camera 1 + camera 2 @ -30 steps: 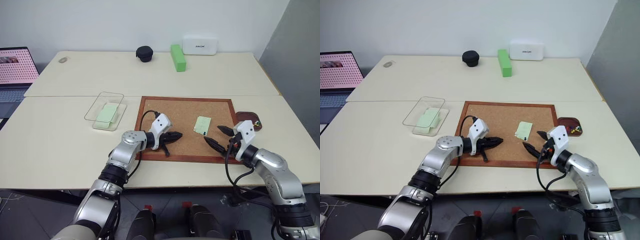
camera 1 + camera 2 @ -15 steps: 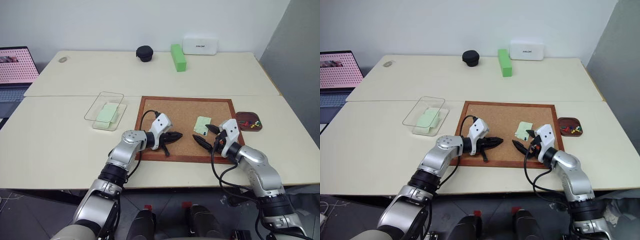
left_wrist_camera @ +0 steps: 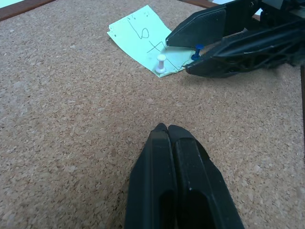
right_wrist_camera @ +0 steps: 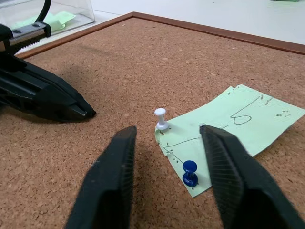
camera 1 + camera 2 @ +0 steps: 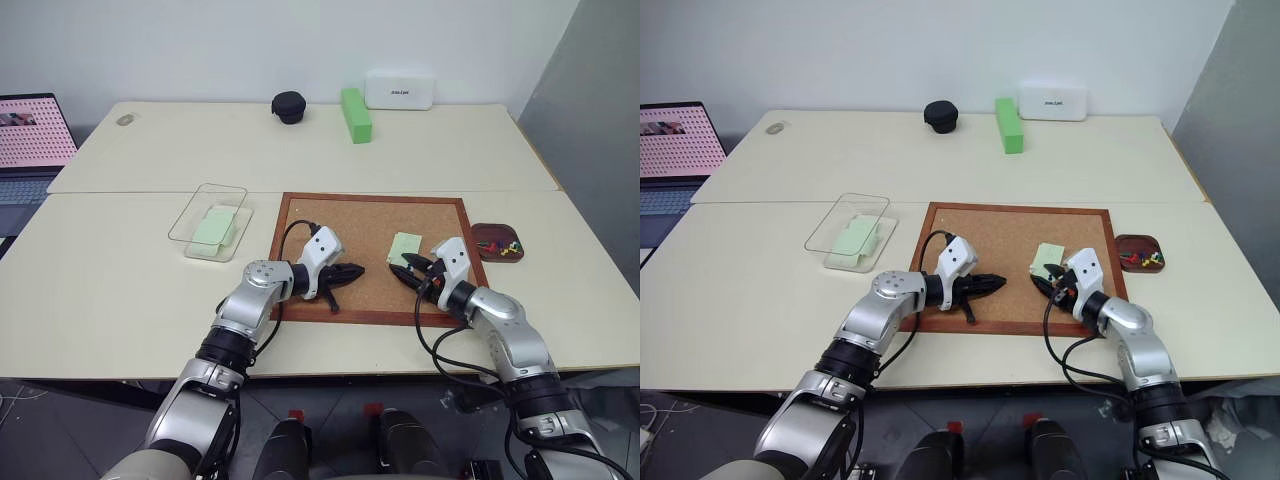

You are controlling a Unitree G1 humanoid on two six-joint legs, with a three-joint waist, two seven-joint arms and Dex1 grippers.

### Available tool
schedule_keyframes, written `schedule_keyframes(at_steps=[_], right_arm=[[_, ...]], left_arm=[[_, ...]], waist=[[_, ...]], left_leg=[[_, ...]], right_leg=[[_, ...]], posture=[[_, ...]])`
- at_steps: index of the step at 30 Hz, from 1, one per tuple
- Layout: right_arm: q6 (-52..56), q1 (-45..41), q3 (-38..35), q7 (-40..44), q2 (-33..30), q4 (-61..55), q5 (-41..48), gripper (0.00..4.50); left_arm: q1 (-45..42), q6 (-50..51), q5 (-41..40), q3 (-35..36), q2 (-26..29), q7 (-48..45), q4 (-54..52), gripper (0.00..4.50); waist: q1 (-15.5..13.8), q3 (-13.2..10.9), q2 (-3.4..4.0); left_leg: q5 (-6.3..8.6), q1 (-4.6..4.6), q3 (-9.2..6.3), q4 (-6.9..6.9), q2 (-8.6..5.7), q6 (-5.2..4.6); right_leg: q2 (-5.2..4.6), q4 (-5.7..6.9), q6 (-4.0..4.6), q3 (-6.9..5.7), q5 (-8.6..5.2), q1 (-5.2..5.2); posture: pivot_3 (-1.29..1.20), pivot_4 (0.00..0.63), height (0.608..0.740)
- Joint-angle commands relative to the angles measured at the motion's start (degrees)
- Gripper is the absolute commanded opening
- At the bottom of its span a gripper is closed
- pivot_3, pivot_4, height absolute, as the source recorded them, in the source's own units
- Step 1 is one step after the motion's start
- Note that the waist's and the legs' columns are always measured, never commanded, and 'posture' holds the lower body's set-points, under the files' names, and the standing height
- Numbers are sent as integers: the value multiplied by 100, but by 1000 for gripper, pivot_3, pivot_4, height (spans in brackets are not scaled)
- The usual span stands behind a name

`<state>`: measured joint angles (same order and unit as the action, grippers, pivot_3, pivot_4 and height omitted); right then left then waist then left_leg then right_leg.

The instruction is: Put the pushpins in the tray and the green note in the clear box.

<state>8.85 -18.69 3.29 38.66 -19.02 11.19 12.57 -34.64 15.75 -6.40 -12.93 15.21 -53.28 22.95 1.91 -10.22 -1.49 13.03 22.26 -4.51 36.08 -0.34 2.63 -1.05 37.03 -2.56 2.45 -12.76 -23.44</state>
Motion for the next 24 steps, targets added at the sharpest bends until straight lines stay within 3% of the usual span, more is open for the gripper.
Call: schedule_keyframes(at_steps=[1, 6, 24], right_arm=[[-145, -86, -44, 45, -6, -18, -16, 1089], [-160, -89, -82, 33, -39, -19, -19, 75], [634, 27, -479, -243, -183, -1580, 469, 75]], left_arm=[[15, 31, -6, -4, 15, -12, -85, 0], [12, 42, -14, -6, 18, -19, -90, 0], [63, 28, -3, -34, 21, -28, -101, 0]], waist=[[1, 0, 0], [1, 0, 0], [2, -2, 2]], left_leg=[[0, 0, 0, 0, 0, 0], [0, 0, 0, -1, 0, 0], [0, 1, -1, -1, 0, 0]], right_leg=[[0, 0, 0, 0, 0, 0], [0, 1, 0, 0, 0, 0], [0, 0, 0, 0, 0, -1]], posture=[[0, 150, 740], [0, 150, 740], [0, 150, 740]])
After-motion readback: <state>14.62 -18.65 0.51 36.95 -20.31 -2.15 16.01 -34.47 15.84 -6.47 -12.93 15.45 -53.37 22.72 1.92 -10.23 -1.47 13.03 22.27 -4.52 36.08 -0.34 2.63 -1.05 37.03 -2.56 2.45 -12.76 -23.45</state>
